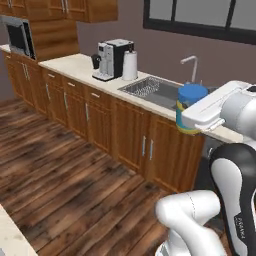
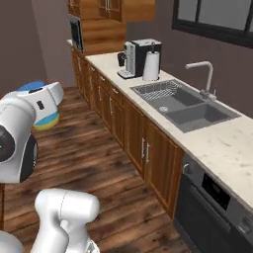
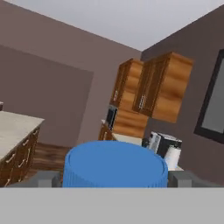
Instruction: The dining table condiment station is running low on mayonnaise. Refill the condiment station by opening the cabinet and taking the mayonnaise from the cabinet and placing it on the dining table.
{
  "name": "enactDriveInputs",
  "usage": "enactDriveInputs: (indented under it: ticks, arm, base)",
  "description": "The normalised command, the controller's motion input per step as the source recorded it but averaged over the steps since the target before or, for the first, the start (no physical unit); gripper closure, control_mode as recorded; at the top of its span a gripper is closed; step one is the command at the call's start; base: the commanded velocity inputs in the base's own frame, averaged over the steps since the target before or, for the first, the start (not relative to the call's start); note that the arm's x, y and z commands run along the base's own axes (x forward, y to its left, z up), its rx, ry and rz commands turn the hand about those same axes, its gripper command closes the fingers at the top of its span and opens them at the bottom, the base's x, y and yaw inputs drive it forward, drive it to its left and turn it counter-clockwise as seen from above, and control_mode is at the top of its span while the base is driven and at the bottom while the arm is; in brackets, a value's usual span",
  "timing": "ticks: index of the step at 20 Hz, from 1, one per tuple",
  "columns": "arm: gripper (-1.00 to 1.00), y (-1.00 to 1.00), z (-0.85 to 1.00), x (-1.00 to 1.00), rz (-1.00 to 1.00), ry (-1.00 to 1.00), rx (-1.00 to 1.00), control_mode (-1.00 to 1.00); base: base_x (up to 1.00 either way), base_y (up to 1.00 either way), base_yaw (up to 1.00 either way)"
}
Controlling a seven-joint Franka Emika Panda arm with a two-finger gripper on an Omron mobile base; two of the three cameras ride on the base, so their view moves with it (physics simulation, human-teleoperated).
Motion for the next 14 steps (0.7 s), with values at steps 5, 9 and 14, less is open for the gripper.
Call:
enactDriveInputs:
  ticks: [5, 9, 14]
  arm:
    - [1.00, 0.00, 0.00, 0.00, 0.00, 0.00, 0.00, 1.00]
    - [1.00, 0.00, 0.00, 0.00, 0.00, 0.00, 0.00, 1.00]
    - [1.00, 0.00, 0.00, 0.00, 0.00, 0.00, 0.00, 1.00]
  base:
    - [-0.59, 0.58, 0.74]
    - [-0.59, 0.06, 0.75]
    - [-0.85, 0.00, 0.69]
